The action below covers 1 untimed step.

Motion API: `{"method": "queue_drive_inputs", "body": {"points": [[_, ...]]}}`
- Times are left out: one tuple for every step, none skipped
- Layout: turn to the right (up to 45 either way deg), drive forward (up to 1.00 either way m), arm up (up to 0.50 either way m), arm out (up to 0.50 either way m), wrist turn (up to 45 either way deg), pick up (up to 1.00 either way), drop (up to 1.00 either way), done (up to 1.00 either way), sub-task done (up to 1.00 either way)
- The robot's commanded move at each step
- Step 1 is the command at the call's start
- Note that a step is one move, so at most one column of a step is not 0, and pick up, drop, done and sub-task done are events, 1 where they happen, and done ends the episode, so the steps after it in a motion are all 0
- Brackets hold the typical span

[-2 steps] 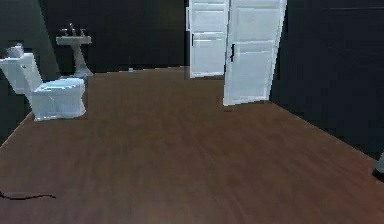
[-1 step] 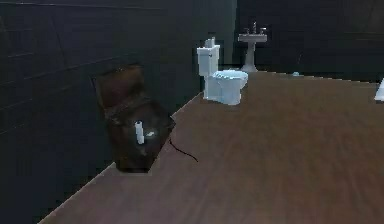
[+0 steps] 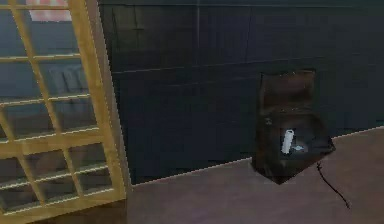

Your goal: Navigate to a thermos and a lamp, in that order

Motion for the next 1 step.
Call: {"method": "queue_drive_inputs", "body": {"points": [[-18.0,0.00,0.00,0.00,0.0,0.00,0.00,0.00,0.00]]}}
